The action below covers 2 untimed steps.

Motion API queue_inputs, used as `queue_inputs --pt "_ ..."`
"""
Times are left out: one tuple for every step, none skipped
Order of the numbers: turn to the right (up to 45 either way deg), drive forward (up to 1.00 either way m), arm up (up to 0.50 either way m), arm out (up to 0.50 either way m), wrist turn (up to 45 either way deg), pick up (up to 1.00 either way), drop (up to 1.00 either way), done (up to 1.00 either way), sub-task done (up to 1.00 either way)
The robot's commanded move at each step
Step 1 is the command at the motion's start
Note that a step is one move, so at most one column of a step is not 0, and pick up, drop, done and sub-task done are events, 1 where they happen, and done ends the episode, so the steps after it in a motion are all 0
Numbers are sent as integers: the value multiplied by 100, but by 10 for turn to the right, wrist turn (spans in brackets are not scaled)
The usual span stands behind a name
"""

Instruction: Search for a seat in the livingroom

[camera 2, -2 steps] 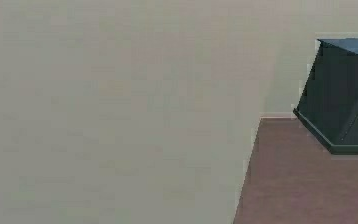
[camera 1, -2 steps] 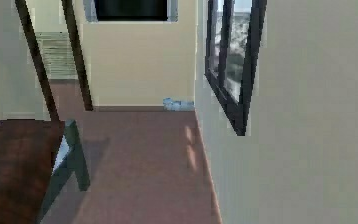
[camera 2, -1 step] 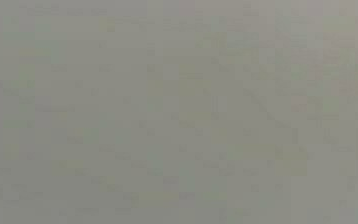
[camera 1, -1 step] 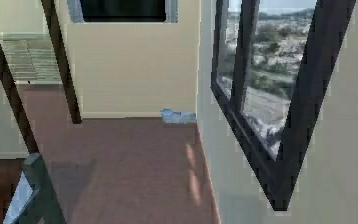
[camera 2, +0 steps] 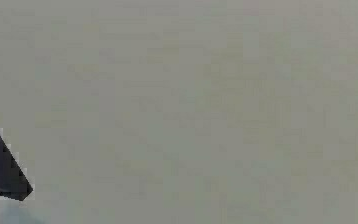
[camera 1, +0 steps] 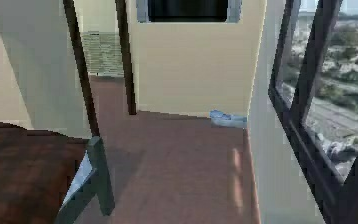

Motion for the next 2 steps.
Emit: queue_inputs --pt "0 100 0 0 0 0 0 0 0" --pt "-120 0 0 0 0 0 0 0 0"
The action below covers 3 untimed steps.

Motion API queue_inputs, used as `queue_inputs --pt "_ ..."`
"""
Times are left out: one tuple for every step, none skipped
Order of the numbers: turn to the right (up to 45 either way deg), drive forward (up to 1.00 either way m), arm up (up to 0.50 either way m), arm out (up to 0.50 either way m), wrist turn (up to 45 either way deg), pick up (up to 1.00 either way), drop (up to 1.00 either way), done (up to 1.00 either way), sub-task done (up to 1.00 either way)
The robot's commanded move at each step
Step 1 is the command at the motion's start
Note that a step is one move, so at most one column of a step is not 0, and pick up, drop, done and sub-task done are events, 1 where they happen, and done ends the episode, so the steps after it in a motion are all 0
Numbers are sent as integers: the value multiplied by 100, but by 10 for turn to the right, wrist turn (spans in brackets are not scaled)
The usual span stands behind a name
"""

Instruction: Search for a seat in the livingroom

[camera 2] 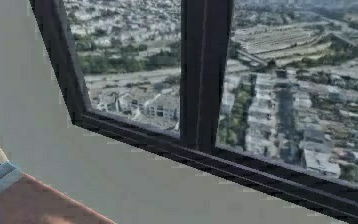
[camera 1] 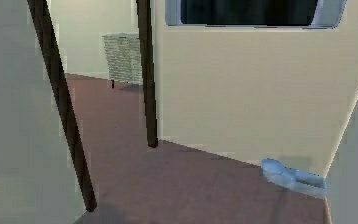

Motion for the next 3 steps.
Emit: queue_inputs --pt "0 25 0 0 0 0 0 0 0" --pt "-90 0 0 0 0 0 0 0 0" --pt "-30 0 0 0 0 0 0 0 0"
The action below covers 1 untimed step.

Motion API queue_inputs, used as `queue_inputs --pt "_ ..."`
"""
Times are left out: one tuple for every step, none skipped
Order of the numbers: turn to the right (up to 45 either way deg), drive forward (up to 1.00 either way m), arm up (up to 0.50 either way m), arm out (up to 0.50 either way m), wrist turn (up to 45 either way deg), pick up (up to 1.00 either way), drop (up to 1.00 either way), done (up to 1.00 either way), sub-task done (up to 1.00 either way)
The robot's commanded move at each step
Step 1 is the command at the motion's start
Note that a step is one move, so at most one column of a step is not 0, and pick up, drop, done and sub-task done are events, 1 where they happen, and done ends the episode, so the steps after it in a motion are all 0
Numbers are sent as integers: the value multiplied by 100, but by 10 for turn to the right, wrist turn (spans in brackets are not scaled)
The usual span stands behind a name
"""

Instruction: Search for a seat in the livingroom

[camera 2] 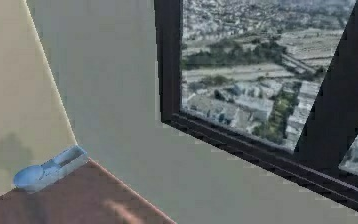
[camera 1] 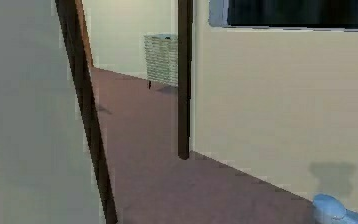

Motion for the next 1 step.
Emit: queue_inputs --pt "0 95 0 0 0 0 0 0 0"
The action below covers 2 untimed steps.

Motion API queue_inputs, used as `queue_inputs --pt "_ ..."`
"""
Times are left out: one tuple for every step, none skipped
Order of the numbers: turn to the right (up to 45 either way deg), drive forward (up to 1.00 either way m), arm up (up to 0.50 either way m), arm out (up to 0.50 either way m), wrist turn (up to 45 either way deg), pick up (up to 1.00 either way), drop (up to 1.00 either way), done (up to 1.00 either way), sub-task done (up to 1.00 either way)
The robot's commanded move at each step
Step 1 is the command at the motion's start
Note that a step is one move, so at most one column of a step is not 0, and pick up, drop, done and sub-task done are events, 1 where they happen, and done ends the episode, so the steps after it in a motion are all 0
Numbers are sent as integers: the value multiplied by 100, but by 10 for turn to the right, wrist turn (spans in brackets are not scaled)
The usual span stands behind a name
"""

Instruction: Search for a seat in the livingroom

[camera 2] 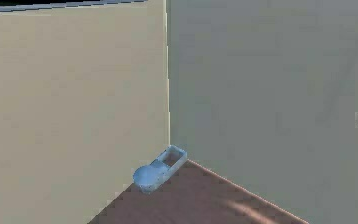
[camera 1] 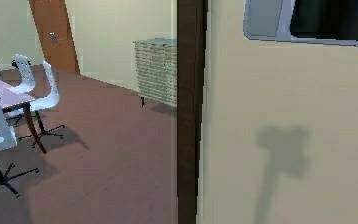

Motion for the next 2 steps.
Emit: queue_inputs --pt "-150 0 0 0 0 0 0 0 0" --pt "0 40 0 0 0 0 0 0 0"
